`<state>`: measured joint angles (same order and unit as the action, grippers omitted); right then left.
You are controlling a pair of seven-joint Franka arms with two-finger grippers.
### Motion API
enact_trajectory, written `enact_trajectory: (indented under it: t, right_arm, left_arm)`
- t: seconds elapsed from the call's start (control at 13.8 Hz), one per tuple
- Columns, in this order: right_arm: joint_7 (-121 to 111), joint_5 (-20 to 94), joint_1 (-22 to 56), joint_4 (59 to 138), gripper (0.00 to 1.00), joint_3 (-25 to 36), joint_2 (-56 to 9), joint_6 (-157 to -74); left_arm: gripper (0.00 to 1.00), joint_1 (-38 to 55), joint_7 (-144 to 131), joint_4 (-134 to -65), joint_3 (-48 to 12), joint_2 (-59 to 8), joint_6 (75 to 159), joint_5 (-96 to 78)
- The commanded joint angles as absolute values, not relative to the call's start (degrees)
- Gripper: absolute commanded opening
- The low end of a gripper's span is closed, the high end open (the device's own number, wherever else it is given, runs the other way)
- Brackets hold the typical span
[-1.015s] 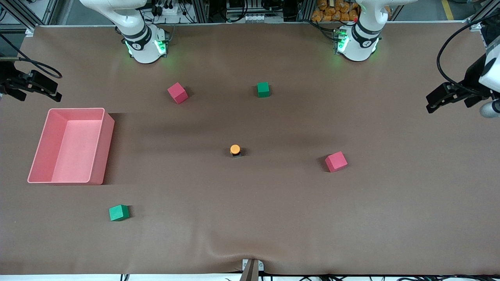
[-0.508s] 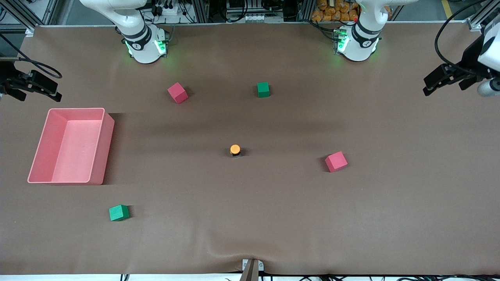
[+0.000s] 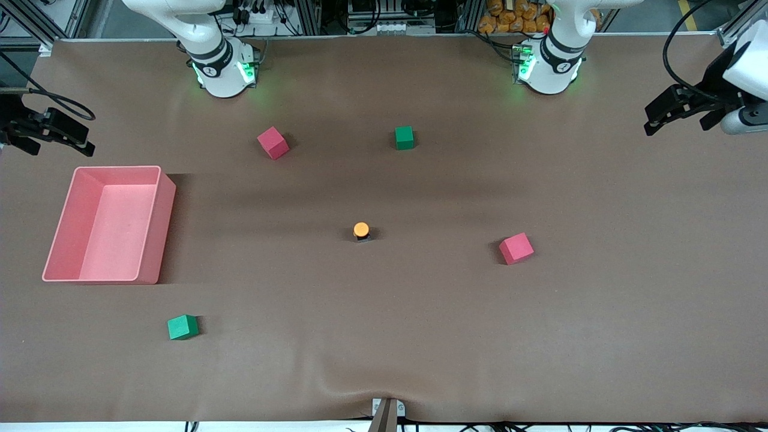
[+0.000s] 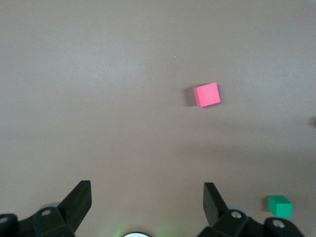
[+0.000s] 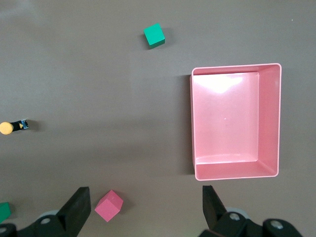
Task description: Place and upright button with both arms
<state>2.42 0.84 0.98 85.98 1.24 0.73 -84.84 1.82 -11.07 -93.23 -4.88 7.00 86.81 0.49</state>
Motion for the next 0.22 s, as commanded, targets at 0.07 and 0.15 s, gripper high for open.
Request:
enact_trajectory:
  t: [0.07,0.15]
  right_arm:
    - [1.7,0.1,0.3,84.8,1.00,0.7,0.3,-84.0]
    - [1.7,0.1,0.3,84.8,1.00,0.7,0.3,-84.0]
  left_arm:
    - [1.00,2.5,-10.5,-93.4,-4.2,8.0,86.2,-0.4]
    - [1.00,2.5,-10.5,-93.4,-4.2,8.0,86.2,-0.4]
